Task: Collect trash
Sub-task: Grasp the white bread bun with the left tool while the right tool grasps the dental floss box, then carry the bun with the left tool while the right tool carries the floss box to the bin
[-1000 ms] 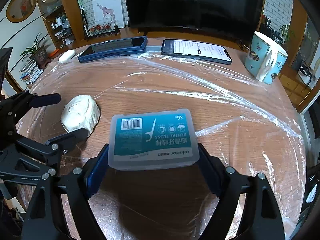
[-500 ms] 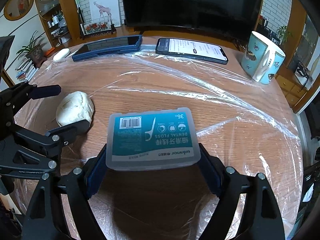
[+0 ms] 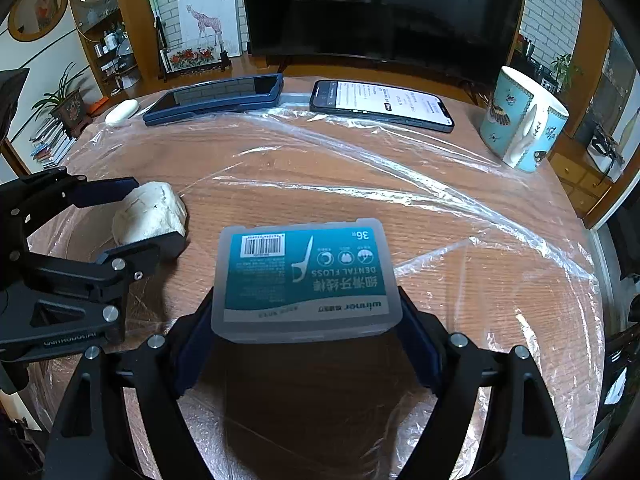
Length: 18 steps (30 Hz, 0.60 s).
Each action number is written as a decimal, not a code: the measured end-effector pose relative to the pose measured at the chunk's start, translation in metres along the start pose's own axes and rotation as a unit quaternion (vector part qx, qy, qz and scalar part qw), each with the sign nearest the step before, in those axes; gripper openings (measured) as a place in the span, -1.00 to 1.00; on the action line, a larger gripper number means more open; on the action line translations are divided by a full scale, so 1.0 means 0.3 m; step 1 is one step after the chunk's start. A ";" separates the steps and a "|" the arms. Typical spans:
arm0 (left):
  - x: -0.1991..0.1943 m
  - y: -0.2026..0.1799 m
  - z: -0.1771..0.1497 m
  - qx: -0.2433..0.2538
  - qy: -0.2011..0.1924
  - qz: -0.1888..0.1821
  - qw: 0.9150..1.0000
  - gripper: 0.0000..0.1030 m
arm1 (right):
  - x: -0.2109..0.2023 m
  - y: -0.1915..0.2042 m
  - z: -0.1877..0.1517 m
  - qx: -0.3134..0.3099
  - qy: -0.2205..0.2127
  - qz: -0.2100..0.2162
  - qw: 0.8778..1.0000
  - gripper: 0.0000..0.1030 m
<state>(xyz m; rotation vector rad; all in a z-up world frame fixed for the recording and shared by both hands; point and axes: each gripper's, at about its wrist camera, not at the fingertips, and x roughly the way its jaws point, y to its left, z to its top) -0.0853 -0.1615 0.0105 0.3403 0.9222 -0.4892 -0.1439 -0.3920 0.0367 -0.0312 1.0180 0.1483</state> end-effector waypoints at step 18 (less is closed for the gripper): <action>-0.033 -0.005 0.003 -0.013 -0.009 0.005 1.000 0.02 | -0.027 0.001 -0.008 -0.006 -0.007 -0.014 1.000 0.56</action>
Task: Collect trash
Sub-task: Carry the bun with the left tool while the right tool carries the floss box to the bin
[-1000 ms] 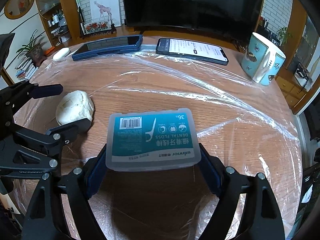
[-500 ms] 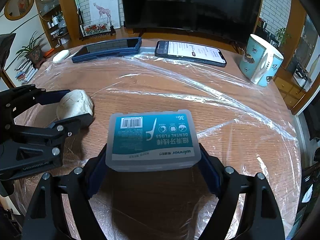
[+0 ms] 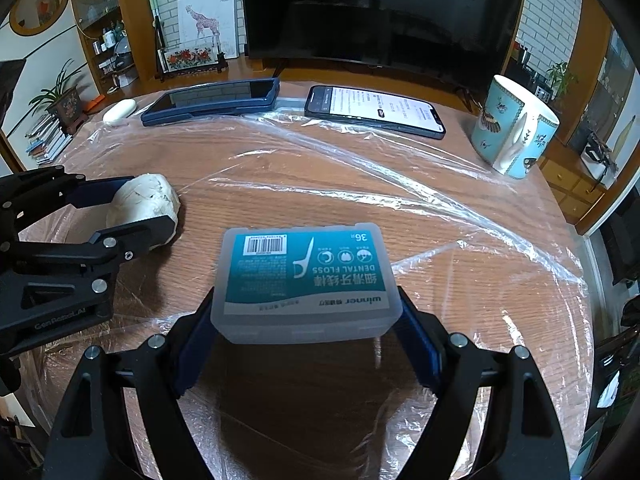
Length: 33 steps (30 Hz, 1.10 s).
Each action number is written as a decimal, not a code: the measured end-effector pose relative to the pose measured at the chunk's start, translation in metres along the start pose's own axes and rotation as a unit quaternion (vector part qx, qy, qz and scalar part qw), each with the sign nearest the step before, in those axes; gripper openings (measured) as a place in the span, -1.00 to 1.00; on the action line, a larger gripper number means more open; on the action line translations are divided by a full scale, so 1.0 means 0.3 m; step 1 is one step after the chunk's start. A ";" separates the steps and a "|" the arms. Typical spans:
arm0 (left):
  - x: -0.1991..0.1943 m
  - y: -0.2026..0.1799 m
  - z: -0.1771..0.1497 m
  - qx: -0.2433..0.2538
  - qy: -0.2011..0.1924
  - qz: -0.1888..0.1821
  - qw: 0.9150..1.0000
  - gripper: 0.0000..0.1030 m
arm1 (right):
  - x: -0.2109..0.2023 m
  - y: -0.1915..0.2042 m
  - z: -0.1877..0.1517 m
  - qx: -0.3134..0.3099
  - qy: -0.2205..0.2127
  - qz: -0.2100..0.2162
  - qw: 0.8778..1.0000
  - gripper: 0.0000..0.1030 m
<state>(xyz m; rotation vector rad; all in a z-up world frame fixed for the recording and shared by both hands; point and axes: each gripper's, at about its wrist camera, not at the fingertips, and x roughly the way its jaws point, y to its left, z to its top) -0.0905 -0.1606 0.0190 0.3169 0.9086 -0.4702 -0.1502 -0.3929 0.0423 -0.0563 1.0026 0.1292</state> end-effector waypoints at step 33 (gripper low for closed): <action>-0.234 -0.080 -0.140 -0.042 -0.028 0.013 0.999 0.02 | -0.202 -0.020 -0.120 0.006 -0.021 0.065 0.998 0.56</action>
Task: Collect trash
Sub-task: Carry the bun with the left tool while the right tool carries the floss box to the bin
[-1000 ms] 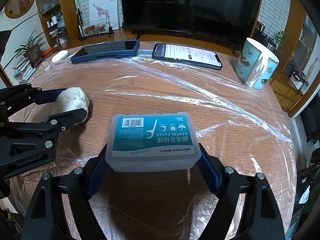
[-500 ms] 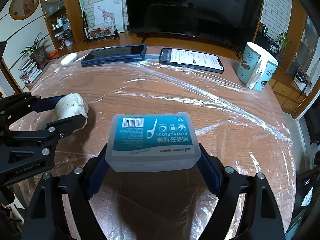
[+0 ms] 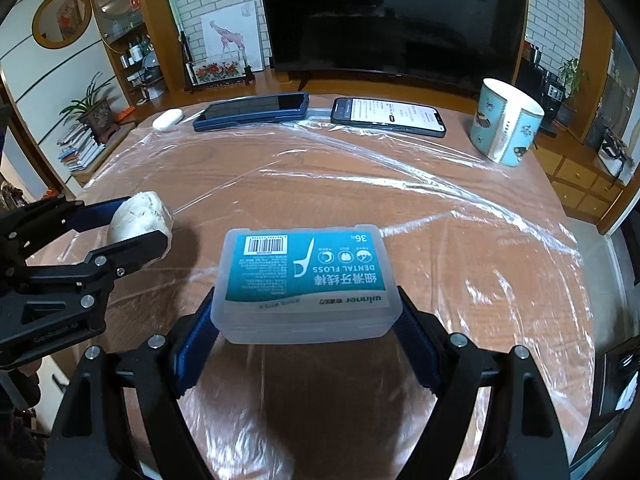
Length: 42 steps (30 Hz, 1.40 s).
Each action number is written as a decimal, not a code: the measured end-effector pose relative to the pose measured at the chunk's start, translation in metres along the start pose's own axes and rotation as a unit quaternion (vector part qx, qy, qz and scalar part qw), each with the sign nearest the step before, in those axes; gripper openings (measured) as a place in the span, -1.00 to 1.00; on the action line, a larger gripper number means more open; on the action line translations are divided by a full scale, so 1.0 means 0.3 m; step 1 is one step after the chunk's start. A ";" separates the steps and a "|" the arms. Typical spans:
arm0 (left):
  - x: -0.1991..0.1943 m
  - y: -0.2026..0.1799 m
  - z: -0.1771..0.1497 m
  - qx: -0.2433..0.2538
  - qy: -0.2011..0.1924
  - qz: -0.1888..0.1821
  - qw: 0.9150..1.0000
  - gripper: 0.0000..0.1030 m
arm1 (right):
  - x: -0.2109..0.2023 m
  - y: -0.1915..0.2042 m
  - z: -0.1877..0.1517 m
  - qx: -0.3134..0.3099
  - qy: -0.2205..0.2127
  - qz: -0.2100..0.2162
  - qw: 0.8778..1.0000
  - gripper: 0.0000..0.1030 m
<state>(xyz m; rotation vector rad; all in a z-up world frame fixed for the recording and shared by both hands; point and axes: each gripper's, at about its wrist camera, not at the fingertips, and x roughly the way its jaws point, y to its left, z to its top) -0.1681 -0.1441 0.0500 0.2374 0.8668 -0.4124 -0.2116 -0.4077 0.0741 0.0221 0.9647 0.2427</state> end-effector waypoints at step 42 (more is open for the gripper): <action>-0.286 -0.290 -0.385 0.005 0.026 -0.016 1.000 0.02 | -0.341 0.016 -0.437 -0.021 0.034 0.101 0.994 0.56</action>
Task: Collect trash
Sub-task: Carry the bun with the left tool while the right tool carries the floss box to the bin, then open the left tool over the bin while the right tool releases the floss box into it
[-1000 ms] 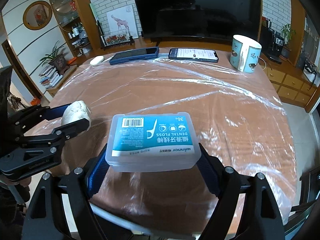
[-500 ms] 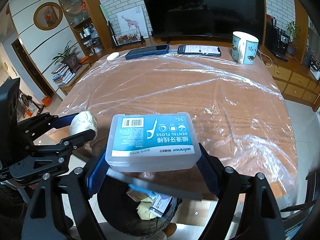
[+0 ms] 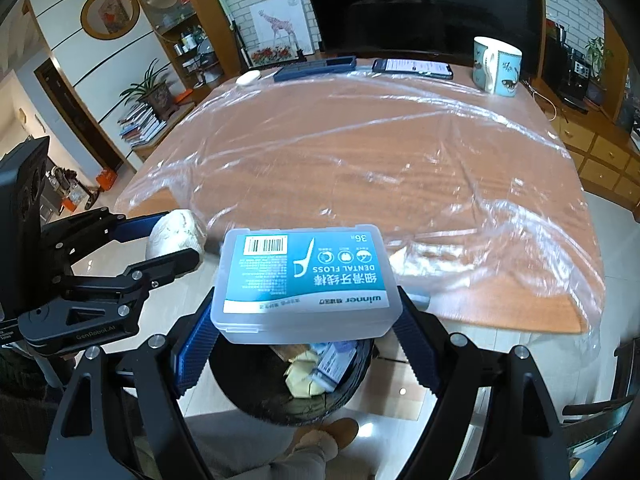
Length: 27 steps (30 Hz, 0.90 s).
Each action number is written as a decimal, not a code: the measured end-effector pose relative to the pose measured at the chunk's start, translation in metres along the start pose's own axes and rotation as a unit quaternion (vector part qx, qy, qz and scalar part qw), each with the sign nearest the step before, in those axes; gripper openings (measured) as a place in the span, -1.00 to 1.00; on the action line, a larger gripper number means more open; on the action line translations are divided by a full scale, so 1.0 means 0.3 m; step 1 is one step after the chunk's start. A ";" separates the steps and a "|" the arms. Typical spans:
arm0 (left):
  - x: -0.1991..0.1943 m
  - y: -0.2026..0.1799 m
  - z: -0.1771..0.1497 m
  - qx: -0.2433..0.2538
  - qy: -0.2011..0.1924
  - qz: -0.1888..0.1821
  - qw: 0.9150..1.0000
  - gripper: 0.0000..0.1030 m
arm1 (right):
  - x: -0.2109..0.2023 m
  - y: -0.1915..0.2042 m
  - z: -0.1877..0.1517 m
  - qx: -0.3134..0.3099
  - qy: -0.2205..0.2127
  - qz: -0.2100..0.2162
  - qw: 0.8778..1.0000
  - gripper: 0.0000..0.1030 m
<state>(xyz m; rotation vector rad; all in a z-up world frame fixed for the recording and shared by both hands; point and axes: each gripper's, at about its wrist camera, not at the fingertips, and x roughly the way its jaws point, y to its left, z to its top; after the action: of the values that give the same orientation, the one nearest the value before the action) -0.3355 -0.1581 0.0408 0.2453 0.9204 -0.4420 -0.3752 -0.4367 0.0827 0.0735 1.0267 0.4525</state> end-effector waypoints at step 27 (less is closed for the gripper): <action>0.236 -0.050 -0.181 0.020 0.100 0.001 0.995 0.02 | 0.304 0.044 -0.150 -0.017 0.112 -0.003 0.994 0.56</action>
<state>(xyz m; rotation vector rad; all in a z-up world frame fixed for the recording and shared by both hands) -0.3438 -0.1688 -0.0487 0.3313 1.1072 -0.4394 -0.3777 -0.3954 -0.0111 -0.0109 1.2395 0.4803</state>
